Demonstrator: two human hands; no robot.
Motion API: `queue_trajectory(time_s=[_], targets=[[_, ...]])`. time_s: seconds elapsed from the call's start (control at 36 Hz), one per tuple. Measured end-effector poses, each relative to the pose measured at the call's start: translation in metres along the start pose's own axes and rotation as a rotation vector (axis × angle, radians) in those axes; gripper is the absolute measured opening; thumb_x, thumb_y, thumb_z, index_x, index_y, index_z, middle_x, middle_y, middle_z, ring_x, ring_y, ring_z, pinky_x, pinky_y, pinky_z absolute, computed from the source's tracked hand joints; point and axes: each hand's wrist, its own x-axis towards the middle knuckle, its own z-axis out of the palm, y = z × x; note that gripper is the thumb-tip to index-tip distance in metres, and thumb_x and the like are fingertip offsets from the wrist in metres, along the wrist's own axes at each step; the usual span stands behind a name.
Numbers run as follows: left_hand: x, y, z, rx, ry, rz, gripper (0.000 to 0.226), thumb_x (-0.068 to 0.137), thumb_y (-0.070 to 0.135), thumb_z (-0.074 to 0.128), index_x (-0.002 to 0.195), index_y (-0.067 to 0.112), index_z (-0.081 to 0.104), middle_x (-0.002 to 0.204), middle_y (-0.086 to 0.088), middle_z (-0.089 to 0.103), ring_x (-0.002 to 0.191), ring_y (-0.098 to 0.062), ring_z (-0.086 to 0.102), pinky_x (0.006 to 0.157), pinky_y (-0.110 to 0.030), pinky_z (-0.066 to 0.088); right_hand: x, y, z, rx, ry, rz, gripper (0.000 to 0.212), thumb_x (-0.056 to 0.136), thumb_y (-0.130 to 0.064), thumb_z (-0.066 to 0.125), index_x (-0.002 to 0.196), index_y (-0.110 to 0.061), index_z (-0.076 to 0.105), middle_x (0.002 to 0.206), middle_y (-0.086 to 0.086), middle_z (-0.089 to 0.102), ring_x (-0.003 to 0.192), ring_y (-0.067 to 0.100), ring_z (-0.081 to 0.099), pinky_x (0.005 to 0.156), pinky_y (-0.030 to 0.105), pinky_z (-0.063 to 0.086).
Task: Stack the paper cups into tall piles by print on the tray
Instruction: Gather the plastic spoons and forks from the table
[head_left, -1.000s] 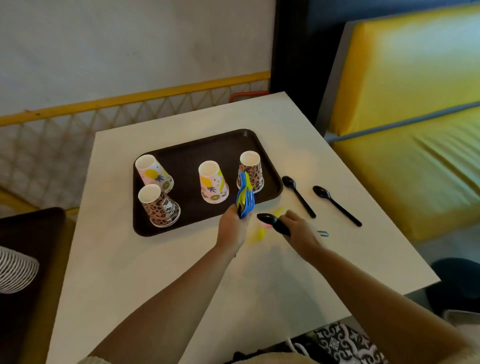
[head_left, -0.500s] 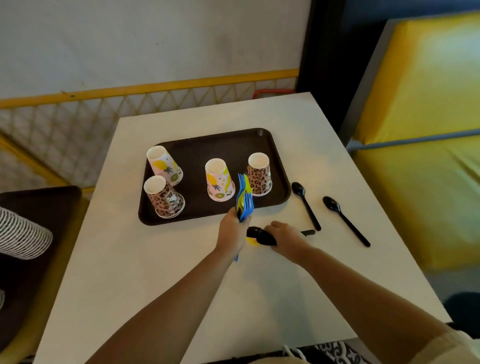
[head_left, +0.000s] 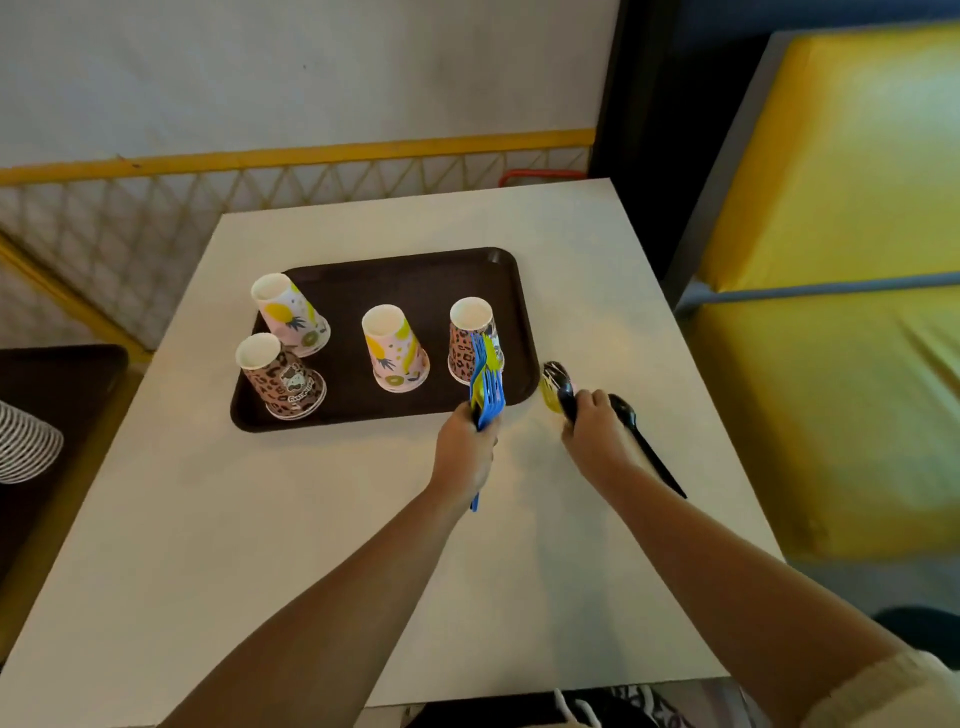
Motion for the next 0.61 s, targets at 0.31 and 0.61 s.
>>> queue_trajectory(time_s=[0.31, 0.61], targets=[[-0.014, -0.009, 0.023, 0.045, 0.006, -0.007, 0.020, 0.093, 0.014, 0.051, 0.074, 0.018, 0.047, 0.058, 0.001, 0.042, 0.046, -0.013, 0.033, 0.047, -0.026, 0.030, 0.010, 0.009, 0.001, 0.038, -0.114, 0.006, 0.025, 0.092, -0.010, 0.044, 0.114, -0.002, 0.047, 0.114, 0.020, 0.055, 0.101, 0.036, 0.055, 0.084, 0.043, 0.048], [-0.019, -0.008, 0.033, 0.080, -0.030, -0.007, 0.024, 0.093, 0.018, 0.053, 0.071, 0.018, 0.043, 0.056, 0.001, 0.041, 0.043, -0.013, 0.034, 0.044, -0.024, 0.029, -0.012, 0.022, -0.004, 0.013, -0.069, 0.004, 0.029, 0.091, -0.025, 0.051, 0.110, -0.004, 0.052, 0.103, 0.014, 0.063, 0.093, 0.030, 0.062, 0.068, 0.030, 0.043]])
